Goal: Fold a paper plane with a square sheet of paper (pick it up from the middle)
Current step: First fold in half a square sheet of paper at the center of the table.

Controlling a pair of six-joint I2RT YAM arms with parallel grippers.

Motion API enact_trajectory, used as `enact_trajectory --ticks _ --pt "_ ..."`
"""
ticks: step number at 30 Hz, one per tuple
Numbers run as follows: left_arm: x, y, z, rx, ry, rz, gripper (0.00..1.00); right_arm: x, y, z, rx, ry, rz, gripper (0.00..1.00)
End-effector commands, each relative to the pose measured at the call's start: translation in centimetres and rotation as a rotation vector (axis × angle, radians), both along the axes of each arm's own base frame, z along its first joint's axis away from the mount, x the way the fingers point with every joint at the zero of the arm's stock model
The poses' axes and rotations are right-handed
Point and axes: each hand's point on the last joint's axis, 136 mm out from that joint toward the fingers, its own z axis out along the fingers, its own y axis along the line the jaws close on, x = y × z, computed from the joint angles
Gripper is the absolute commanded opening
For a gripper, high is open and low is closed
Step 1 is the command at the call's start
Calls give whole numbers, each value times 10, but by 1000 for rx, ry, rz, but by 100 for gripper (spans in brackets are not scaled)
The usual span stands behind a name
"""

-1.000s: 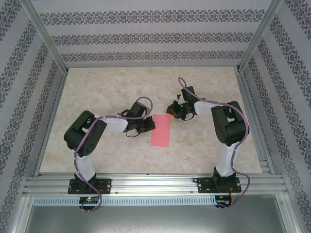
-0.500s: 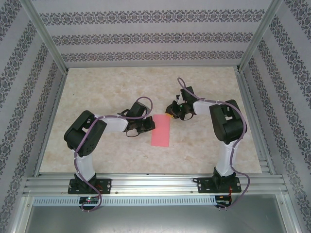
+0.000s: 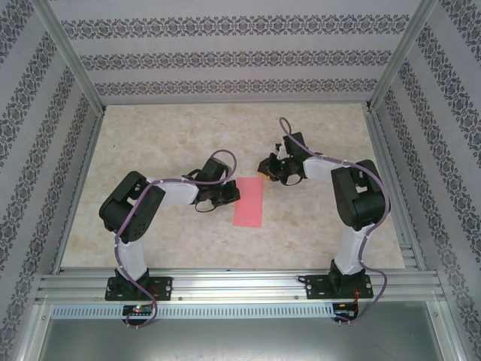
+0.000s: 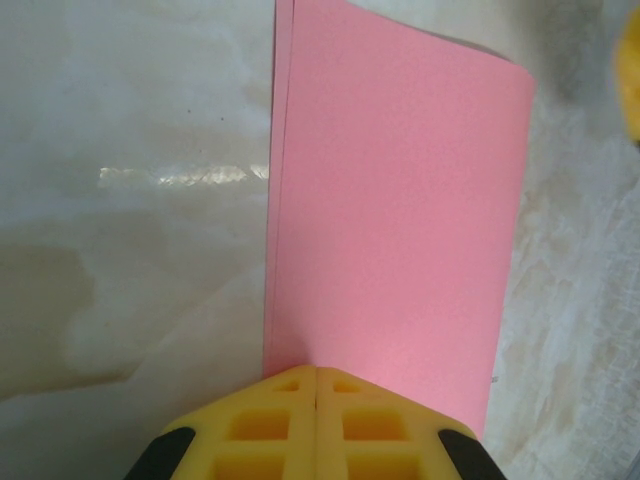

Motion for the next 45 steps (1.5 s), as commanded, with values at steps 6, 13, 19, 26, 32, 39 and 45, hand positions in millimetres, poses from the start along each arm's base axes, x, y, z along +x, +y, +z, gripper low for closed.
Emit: enact_trajectory --ticks 6,13,19,26,32,39,45 --pt "-24 9 -32 96 98 -32 0 -23 4 -40 -37 74 3 18" --pt "-25 11 -33 94 100 -32 0 -29 -3 -45 -74 90 4 18" --pt "-25 10 -32 92 100 -31 0 -41 5 -1 -11 17 54 19" --pt "-24 9 -30 90 95 -33 0 -78 7 -16 -62 36 70 19" --pt "-25 10 -31 91 100 -36 0 -100 4 -44 -51 92 65 20" --pt "-26 10 -29 88 98 -32 0 -111 -3 -13 -53 30 62 21" --pt "-24 8 -26 80 92 -35 0 -143 15 -11 -14 42 130 22"
